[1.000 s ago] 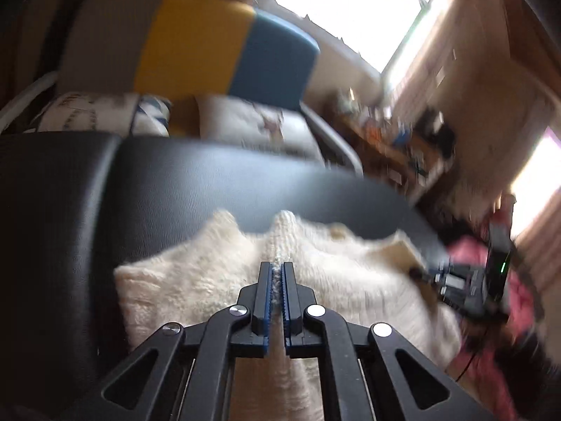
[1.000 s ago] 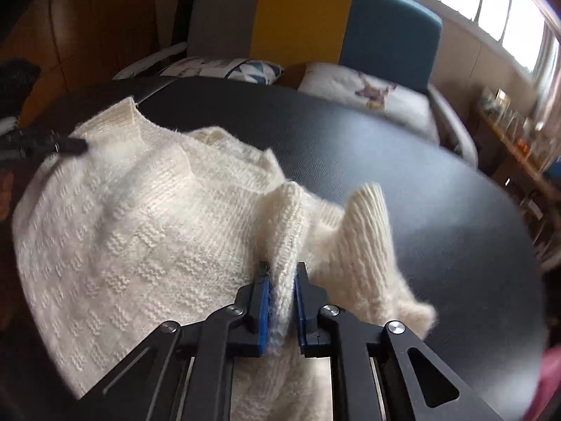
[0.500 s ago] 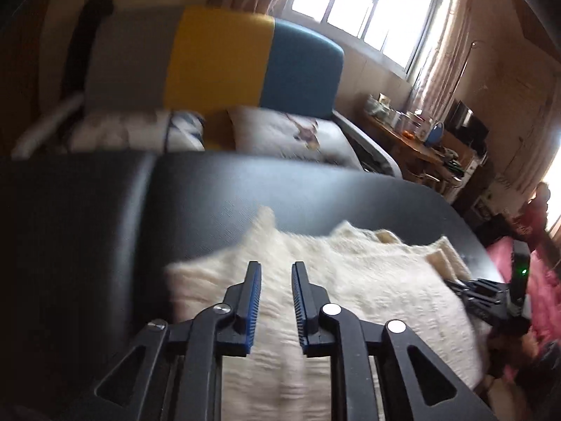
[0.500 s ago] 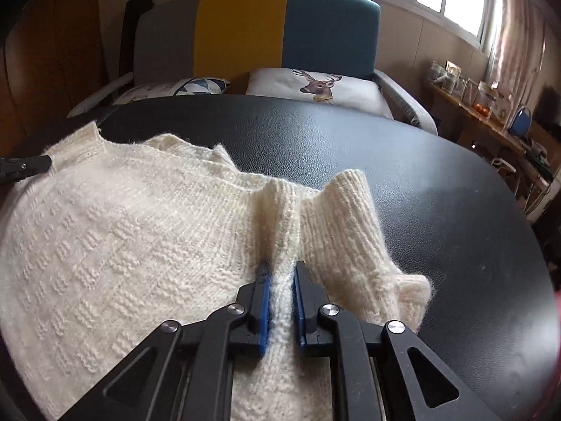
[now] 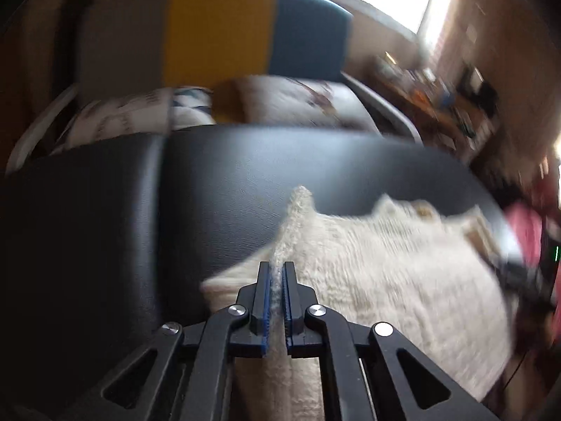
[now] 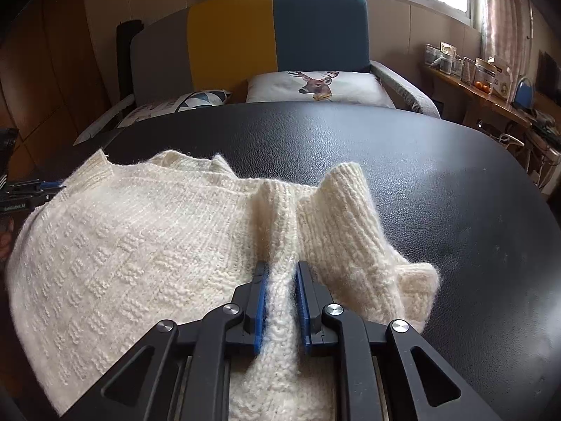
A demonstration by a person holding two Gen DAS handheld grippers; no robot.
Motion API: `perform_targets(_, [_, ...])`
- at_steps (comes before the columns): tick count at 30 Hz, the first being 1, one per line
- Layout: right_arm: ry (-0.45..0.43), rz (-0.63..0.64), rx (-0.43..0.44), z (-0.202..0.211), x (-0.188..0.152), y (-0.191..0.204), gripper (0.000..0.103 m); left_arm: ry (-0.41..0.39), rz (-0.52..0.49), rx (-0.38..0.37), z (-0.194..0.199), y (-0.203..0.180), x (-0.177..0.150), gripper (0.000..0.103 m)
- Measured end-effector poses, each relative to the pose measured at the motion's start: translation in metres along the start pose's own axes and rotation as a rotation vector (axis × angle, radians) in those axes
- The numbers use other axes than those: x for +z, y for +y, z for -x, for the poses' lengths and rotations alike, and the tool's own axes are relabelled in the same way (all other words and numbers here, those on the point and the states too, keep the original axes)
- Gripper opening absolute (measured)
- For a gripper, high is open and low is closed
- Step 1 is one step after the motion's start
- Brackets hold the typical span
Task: Fold clothes
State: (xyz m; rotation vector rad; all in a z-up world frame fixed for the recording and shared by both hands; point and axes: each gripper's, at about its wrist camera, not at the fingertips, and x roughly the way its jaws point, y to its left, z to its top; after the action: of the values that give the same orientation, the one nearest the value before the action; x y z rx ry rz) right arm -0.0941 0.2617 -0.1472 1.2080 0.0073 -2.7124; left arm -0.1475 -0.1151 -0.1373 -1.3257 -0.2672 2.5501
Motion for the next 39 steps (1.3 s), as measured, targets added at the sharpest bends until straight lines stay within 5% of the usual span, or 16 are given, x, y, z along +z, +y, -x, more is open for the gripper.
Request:
perform_targets(3, [-0.019, -0.026, 0.018, 0.002, -0.002, -0.004, 0.017, 0.013, 0.18, -0.041, -0.012, 0.033, -0.012, 0.005])
perform_targets(9, [-0.023, -0.074, 0.071, 0.001, -0.002, -0.012, 0.019, -0.026, 0.275, -0.133, 0.01, 0.037, -0.022, 0.017])
perform_targets(12, [-0.026, -0.087, 0.087, 0.001, -0.003, -0.014, 0.02, -0.06, 0.281, -0.159, 0.035, 0.043, -0.039, 0.02])
perform_targets(15, [-0.026, -0.089, 0.088, 0.001, -0.002, -0.014, 0.021, -0.031, 0.299, -0.271, 0.054, 0.054, -0.067, 0.025])
perform_targets(24, [-0.025, -0.083, 0.093, 0.001, 0.0, -0.017, 0.024, 0.036, 0.275, -0.431, 0.074, 0.047, -0.123, 0.028])
perform_targets(26, [-0.022, -0.089, 0.103, 0.001, 0.0, -0.018, 0.025, 0.05, 0.218, -0.378, 0.076, 0.035, -0.128, 0.005])
perform_targets(30, [-0.014, -0.103, 0.115, 0.001, 0.0, -0.021, 0.026, 0.103, 0.21, -0.31, 0.078, 0.032, -0.151, 0.004])
perform_targets(39, [0.021, -0.162, 0.199, 0.019, 0.001, -0.03, 0.034, -0.069, 0.212, -0.207, 0.12, 0.021, -0.133, 0.018])
